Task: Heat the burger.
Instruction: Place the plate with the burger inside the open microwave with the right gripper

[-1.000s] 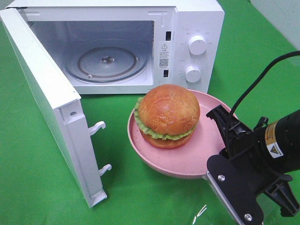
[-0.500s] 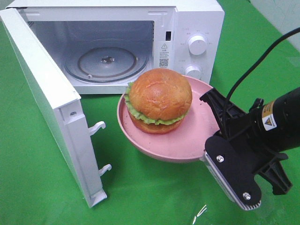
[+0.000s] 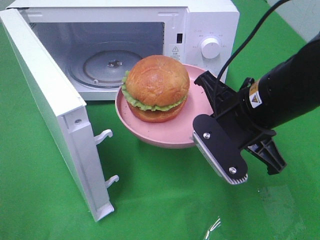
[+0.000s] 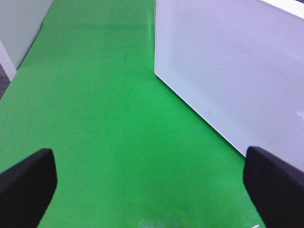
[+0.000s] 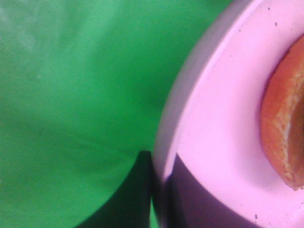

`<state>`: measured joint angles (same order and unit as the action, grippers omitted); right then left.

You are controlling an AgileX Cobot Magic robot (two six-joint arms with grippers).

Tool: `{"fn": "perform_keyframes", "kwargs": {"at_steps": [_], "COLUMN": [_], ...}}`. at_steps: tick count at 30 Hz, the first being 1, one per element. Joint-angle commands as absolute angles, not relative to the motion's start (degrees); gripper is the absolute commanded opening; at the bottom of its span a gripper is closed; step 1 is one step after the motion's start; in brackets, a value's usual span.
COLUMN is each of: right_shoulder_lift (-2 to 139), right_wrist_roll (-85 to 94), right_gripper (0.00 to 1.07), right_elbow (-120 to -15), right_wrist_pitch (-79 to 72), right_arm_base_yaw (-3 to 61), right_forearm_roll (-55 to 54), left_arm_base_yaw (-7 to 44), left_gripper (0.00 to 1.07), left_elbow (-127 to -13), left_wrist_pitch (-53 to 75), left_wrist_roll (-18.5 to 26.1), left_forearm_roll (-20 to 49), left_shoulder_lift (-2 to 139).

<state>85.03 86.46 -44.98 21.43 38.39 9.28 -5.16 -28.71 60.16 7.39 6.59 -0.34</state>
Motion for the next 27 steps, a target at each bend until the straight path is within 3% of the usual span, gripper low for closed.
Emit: {"fn": "perform_keyframes", "kwargs": {"at_steps": [1,27], "right_shoulder_lift": [86.97,99.12], "right_wrist_roll": [85.60,86.06], "right_gripper": [0.00,0.00], "right_elbow": [-49.10,-63.48], "right_wrist_pitch": [20.23,21.37], "right_arm_base_yaw": [38.27,40.45], "right_forearm_roll": [9.40,7.96], "left_arm_base_yaw": [-5.39,-5.39], "left_gripper": [1.00,1.00], "left_elbow": [-28.48,-28.48], "left_wrist_pitch": [59.59,59.59], "left_wrist_roll": [7.51,7.51], "left_forearm_roll": [6.88,6.88], "left_shoulder_lift": [-1.66,-1.66]}}
